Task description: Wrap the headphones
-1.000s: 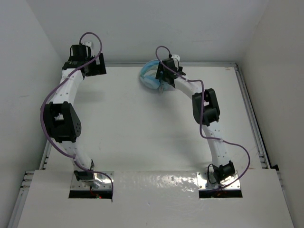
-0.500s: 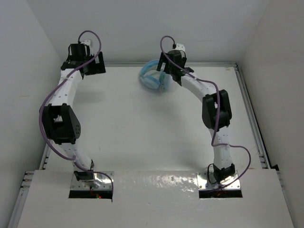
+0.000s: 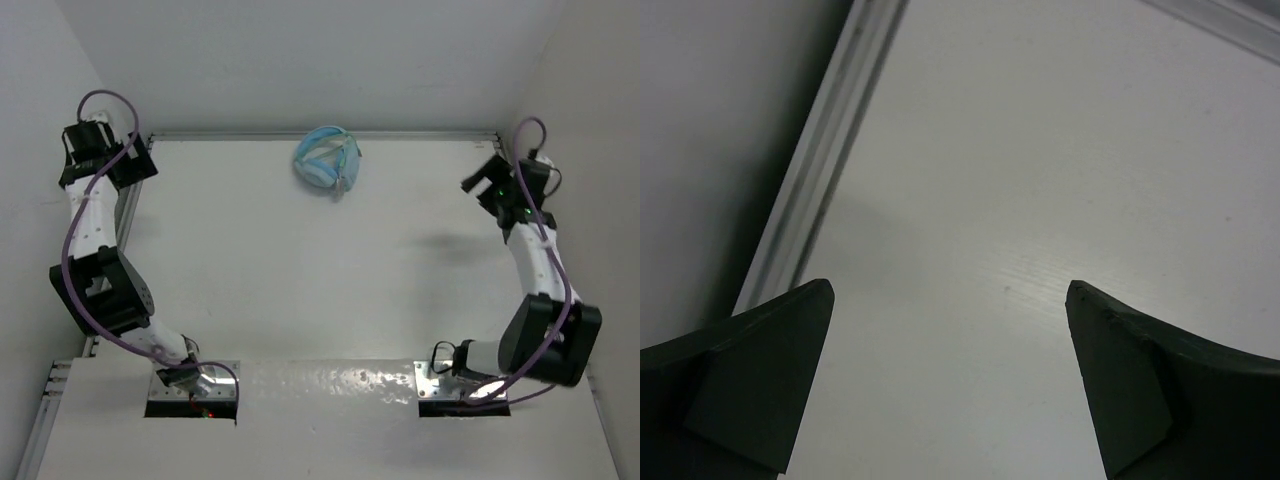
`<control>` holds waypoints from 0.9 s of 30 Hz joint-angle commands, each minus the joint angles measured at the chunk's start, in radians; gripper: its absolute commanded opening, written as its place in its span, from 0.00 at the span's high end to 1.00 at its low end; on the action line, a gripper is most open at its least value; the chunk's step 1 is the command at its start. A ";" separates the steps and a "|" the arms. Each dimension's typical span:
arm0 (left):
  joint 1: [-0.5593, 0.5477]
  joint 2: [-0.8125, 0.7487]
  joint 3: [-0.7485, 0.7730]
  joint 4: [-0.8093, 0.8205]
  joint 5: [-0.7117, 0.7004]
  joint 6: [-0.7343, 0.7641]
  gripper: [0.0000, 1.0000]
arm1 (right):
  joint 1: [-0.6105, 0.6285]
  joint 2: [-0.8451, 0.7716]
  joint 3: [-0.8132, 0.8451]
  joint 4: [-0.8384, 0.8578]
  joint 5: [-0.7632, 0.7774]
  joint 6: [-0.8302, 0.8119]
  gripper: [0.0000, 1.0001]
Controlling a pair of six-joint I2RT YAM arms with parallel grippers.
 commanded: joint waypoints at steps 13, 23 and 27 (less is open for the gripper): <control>0.083 -0.240 -0.285 0.049 0.025 0.066 0.00 | -0.226 -0.390 -0.190 -0.301 0.272 0.182 0.01; 0.083 -0.316 -0.336 0.060 0.072 0.059 0.00 | -0.218 -0.418 -0.176 -0.324 0.355 0.263 0.01; 0.082 -0.329 -0.345 0.063 0.085 0.056 0.00 | -0.217 -0.430 -0.188 -0.315 0.358 0.268 0.01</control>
